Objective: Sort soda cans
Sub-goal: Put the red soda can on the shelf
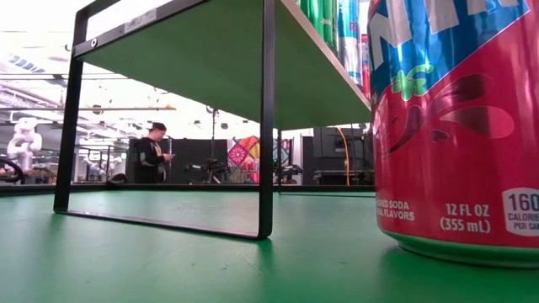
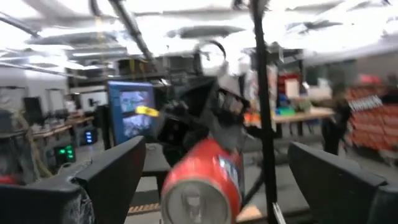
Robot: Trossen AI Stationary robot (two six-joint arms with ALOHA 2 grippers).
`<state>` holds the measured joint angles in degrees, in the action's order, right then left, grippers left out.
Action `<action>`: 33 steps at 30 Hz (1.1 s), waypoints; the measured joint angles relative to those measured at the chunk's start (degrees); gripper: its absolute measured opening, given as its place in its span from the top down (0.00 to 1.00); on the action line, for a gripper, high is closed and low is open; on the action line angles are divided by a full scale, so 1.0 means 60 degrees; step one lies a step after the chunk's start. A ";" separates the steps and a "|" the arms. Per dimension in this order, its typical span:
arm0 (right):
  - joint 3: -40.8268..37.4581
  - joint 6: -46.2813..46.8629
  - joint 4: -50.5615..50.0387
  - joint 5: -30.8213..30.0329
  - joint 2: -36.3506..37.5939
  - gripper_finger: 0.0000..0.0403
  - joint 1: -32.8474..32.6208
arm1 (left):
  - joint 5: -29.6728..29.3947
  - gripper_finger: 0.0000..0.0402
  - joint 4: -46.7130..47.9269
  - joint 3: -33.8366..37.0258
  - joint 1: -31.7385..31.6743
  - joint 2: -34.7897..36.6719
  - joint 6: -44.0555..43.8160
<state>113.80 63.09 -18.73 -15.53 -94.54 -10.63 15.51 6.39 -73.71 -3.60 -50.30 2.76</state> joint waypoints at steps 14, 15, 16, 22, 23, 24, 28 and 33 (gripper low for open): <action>0.0004 0.0297 0.1342 0.0634 -0.0553 0.27 0.0284 | -0.0224 0.02 0.0594 0.0007 0.0306 -0.0232 0.3600; 0.0004 0.0360 0.1360 0.0635 -0.0595 0.27 0.0274 | -0.0167 0.02 0.0595 0.0007 0.0307 -0.0317 0.3607; 0.0004 0.0400 0.1376 0.0673 -0.0647 0.27 0.0264 | -0.0077 0.02 0.0616 0.0007 0.0310 -0.0393 0.3599; 0.0004 0.0435 0.2170 0.1108 -0.0953 0.27 0.0284 | 0.0488 0.02 0.0782 0.0015 0.0307 -0.0563 0.3532; 0.0004 0.0440 0.2243 0.1138 -0.0959 0.27 0.0284 | 0.0518 0.02 0.0957 0.0015 0.0307 -0.0567 0.3432; 0.0004 0.0437 0.2241 0.1136 -0.0959 0.27 0.0283 | 0.0546 0.02 0.1085 0.0015 0.0308 -0.0577 0.3346; 0.0004 0.0382 0.2300 0.1167 -0.0955 0.27 0.0278 | 0.0565 0.03 0.1410 0.0015 0.0310 -0.0568 0.3064; 0.0004 0.0375 0.2280 0.1384 -0.0955 0.27 0.0276 | 0.0791 0.11 0.1214 0.0015 0.0310 -0.0568 0.2591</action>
<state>113.82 65.34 -5.05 -7.22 -100.27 -8.97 20.26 13.68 -73.63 -1.74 -53.71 18.31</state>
